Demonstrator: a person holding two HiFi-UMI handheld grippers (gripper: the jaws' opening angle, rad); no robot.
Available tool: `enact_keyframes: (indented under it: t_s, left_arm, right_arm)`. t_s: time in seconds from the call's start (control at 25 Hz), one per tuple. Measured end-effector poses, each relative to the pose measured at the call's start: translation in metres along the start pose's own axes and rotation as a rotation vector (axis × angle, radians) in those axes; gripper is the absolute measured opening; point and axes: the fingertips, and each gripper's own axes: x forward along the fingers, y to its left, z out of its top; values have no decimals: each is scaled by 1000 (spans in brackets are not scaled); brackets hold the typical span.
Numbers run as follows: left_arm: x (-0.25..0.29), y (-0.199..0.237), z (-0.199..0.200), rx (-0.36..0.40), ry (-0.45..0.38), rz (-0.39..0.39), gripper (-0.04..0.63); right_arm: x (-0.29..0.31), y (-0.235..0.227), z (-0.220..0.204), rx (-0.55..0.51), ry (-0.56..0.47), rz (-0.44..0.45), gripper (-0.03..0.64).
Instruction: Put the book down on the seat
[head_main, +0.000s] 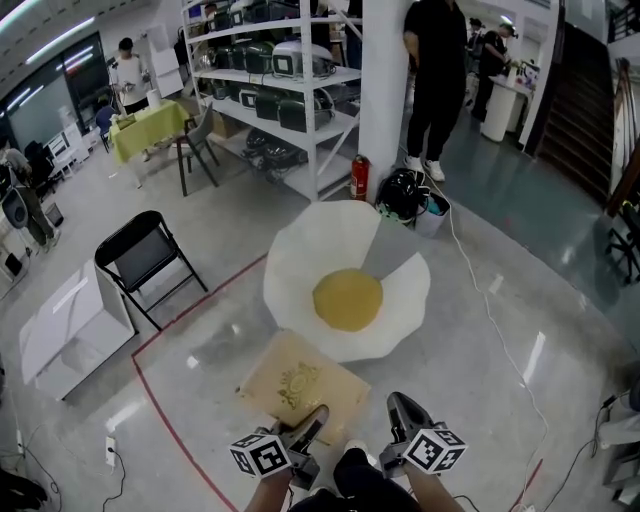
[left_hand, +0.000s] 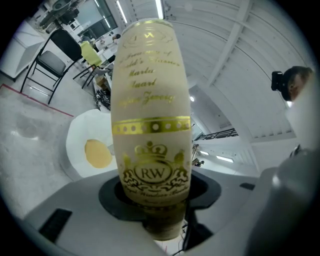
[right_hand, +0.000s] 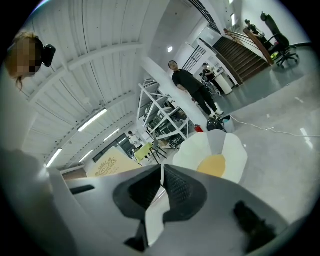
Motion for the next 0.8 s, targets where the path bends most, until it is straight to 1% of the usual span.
enact_keyframes:
  t_s: [0.32,0.56,0.8]
  left_arm:
    - [53,-3,12,19,1,0,221]
    - [86,-2,22,31,-21,11,219]
    - [110,-5,32,48,-6,13,219]
  right_arm:
    - [26,-27,38,-7,-13,26,12]
    - [44,-49,60,-19,0,49,12]
    - [61,-55,84,-19,-17,74,12]
